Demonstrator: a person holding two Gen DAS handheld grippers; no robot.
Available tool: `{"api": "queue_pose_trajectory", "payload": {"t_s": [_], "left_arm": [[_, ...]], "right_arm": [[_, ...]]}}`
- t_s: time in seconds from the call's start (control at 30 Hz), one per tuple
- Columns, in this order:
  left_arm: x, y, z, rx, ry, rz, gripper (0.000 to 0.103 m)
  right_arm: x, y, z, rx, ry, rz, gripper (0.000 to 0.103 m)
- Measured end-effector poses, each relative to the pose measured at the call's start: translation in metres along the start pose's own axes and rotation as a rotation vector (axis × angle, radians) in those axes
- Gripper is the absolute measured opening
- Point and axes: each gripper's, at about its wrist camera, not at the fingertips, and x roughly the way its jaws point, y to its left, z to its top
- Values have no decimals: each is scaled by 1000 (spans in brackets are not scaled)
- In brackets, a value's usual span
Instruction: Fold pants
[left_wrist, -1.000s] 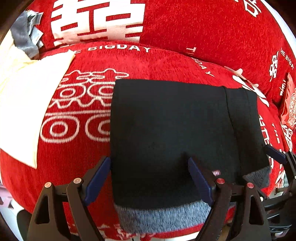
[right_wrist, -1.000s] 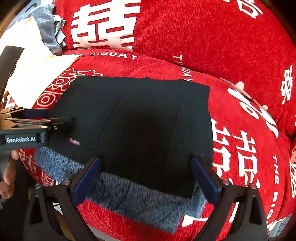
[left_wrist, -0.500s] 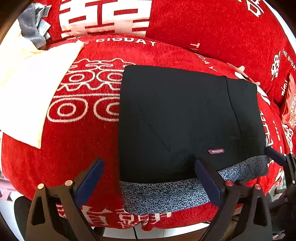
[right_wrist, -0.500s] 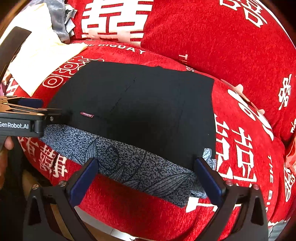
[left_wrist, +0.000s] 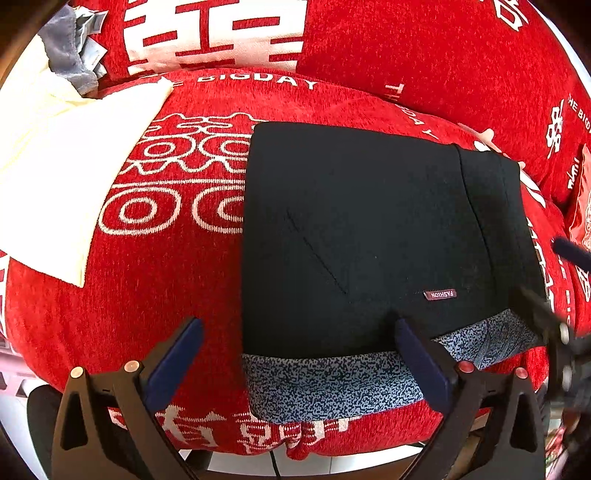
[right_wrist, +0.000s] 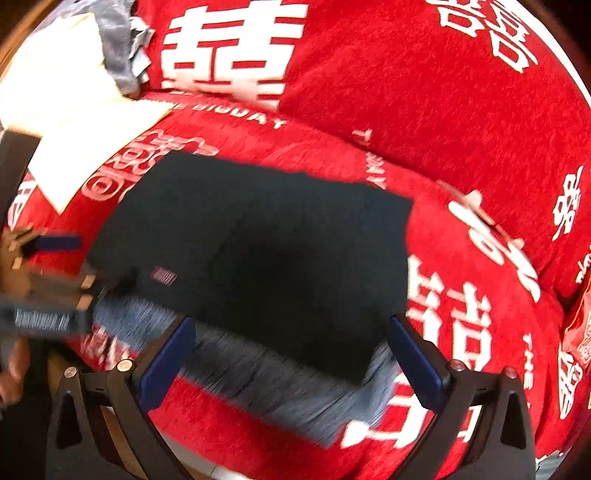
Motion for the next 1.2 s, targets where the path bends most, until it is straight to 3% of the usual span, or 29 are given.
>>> {"api": "queue_pose_trajectory", "payload": {"t_s": [0.1, 0.17, 0.3, 0.5, 0.63, 0.77, 1.2], "left_arm": [[0, 0, 0, -3, 3, -1, 103], [0, 0, 0, 0, 3, 0, 103], [-1, 0, 1, 2, 9, -2, 103], [-19, -4, 4, 9, -20, 38, 103], [-32, -11, 3, 15, -41, 35, 103], [-50, -16, -3, -2, -69, -52, 103], [-57, -33, -22, 10, -106, 112, 103]], "right_arm": [[28, -8, 12, 12, 62, -1, 103], [41, -17, 17, 76, 80, 63, 103], [49, -30, 18, 161, 97, 100, 103], [2, -27, 4, 203, 13, -22, 103], [-25, -27, -17, 268, 6, -76, 103], [-35, -26, -31, 305, 37, -93, 103], [-28, -11, -51, 286, 95, -130, 103]]}}
